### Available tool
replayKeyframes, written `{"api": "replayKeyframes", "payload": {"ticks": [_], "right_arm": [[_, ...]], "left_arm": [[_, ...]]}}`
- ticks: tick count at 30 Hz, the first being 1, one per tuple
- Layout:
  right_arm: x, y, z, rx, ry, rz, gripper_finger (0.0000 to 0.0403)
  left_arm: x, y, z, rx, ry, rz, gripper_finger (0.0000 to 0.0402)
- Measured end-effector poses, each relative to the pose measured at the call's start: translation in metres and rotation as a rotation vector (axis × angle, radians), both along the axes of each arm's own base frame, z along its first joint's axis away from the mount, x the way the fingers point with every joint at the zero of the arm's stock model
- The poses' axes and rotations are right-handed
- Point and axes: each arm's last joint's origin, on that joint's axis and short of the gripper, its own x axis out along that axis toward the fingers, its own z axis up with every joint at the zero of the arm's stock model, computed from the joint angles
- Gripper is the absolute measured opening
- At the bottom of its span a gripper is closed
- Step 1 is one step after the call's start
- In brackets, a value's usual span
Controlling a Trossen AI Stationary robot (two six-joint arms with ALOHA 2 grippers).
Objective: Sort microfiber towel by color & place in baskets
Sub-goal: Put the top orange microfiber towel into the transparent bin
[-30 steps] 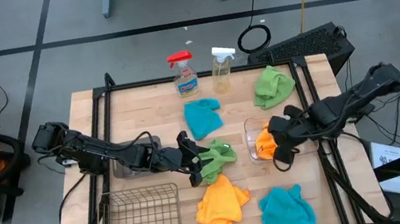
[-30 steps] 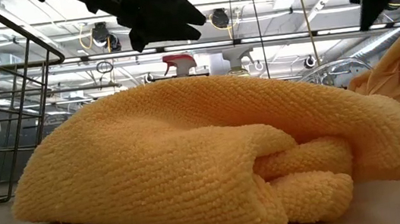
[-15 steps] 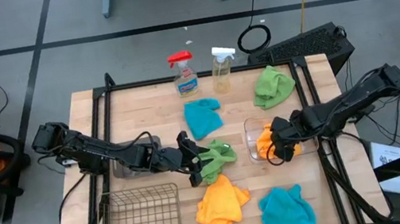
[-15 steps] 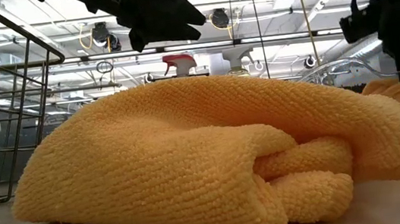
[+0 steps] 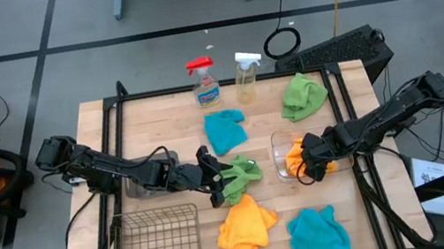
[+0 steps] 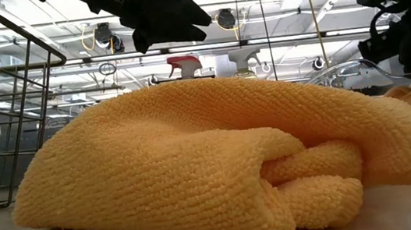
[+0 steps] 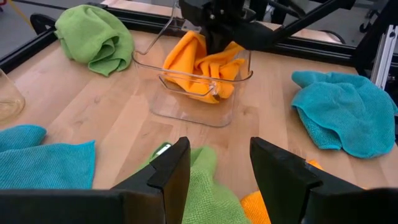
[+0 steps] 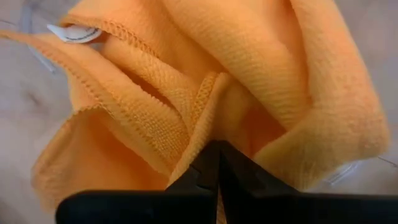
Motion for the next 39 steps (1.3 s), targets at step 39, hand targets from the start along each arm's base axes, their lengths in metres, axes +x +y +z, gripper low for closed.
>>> {"api": "replayKeyframes", "payload": {"ticks": [39], "right_arm": [[-0.001,-0.005,0.0,0.117,-0.101,-0.082,0.0]], "left_arm": [[0.0,-0.001,0.0,-0.007,0.0,-0.008,0.0173]]}}
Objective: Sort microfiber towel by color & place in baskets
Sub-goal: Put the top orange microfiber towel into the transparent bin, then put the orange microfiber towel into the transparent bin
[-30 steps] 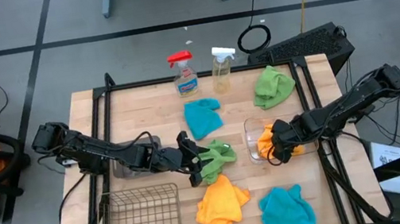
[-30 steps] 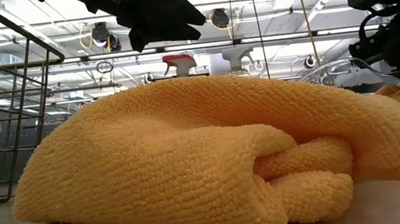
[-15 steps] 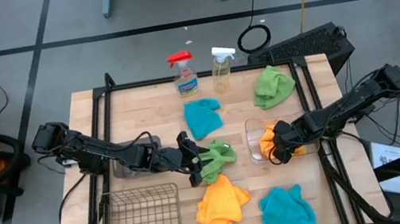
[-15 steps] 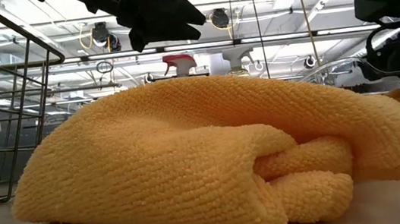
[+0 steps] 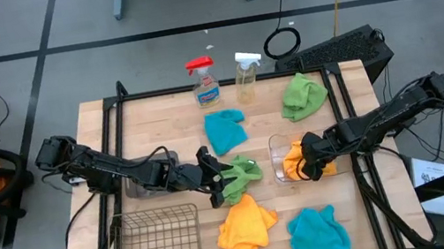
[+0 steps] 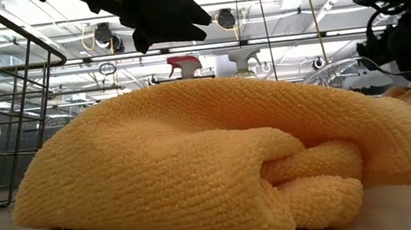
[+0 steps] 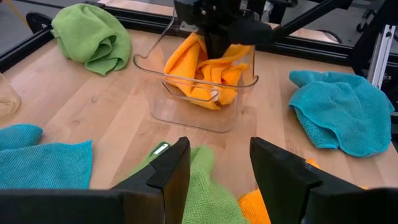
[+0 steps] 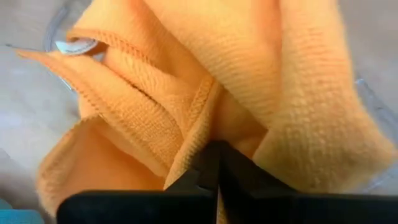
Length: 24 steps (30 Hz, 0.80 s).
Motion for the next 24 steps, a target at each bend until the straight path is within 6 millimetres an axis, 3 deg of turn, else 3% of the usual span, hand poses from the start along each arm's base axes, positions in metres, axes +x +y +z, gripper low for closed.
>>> {"api": "replayKeyframes", "payload": {"ticks": [4,10,16,24], "right_arm": [[0.001,0.0,0.013,-0.011,0.01,0.027,0.0],[0.003,0.0,0.047,-0.038,-0.033,0.058,0.0],[0.014,0.009,0.074,-0.111,-0.267,0.125,0.0],[0.026,0.033,0.093,-0.151,-0.513,0.208,0.0]], "left_arm": [[0.0,-0.001,0.0,-0.034,-0.006,0.012,0.0173],[0.0,-0.002,0.001,-0.056,-0.011,0.001,0.0173],[0.0,-0.011,0.005,-0.087,-0.051,-0.066,0.0173],[-0.009,-0.037,0.004,-0.052,-0.035,-0.142,0.0173]]}}
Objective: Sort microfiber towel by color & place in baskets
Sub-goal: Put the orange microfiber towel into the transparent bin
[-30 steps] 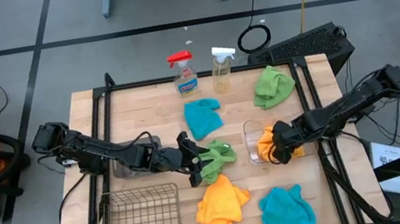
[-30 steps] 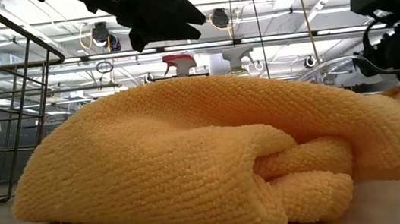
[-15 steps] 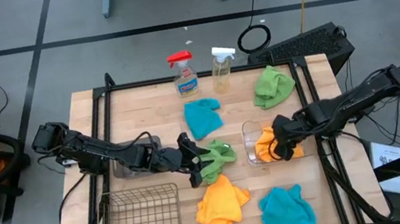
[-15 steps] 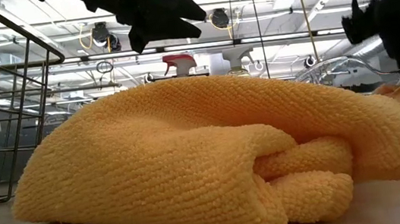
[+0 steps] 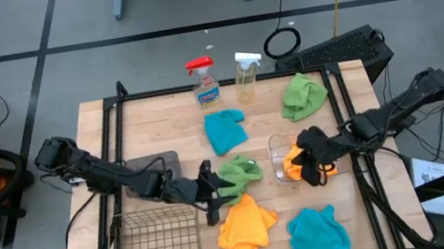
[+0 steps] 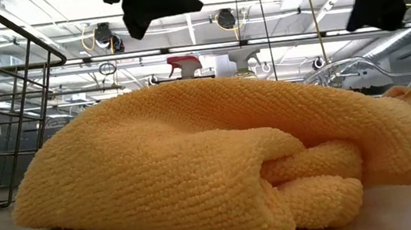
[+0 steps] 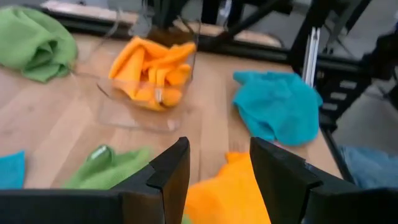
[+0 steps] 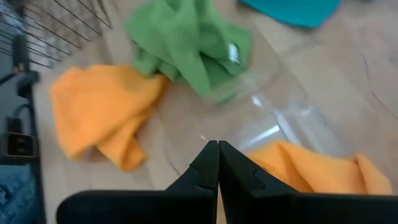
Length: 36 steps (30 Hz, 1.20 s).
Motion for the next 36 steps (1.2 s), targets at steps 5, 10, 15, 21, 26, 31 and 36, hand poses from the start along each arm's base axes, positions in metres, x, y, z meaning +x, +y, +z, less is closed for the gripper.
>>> {"api": "replayKeyframes", "payload": {"ticks": [5,10,15,21,26,31,36], "right_arm": [[0.001,0.017,0.007,-0.076,-0.066,0.044,0.0],[0.006,0.033,0.007,-0.14,-0.14,0.08,0.0],[0.01,0.048,0.002,-0.185,-0.168,0.116,0.0],[0.013,0.059,-0.009,-0.253,-0.143,0.117,0.0],[0.015,0.071,-0.02,-0.262,-0.119,0.129,0.0],[0.018,0.085,-0.033,-0.292,-0.101,0.162,0.0],[0.017,0.095,-0.04,-0.307,-0.088,0.197,0.0]], "left_arm": [[-0.004,-0.011,0.001,0.01,0.012,-0.037,0.0173],[0.001,-0.027,0.025,0.045,-0.003,-0.104,0.0173],[0.022,-0.05,0.026,0.153,0.137,-0.166,0.0173],[0.06,-0.076,-0.015,0.194,0.344,-0.249,0.0173],[0.085,-0.097,-0.038,0.117,0.406,-0.335,0.0173],[0.094,-0.108,-0.038,0.111,0.481,-0.315,0.0173],[0.098,-0.11,-0.042,0.075,0.546,-0.253,0.0173]]}}
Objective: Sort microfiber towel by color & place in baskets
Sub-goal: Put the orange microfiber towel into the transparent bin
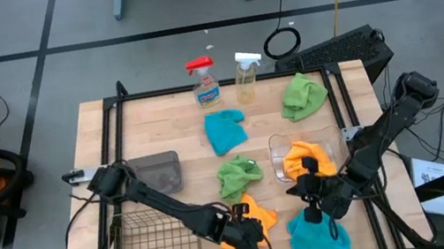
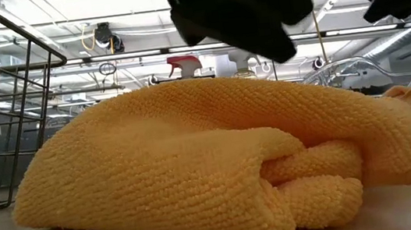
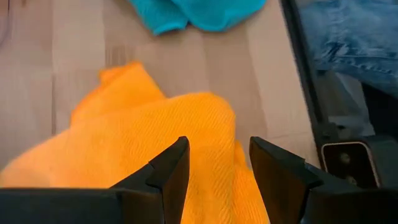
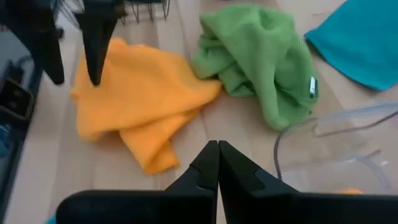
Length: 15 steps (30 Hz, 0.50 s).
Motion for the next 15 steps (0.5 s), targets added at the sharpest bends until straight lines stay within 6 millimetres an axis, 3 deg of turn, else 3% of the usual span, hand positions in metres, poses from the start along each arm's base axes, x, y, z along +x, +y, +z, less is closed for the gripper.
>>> {"api": "replayKeyframes", "payload": {"ticks": [5,15], "right_arm": [[-0.004,0.009,-0.001,0.015,-0.016,0.036,0.0],[-0.01,0.021,0.002,0.003,-0.065,0.079,0.0]], "left_arm": [[0.0,-0.003,-0.013,0.04,0.024,0.018,0.0173],[-0.01,-0.01,-0.017,0.111,0.056,0.045,0.0178]]}}
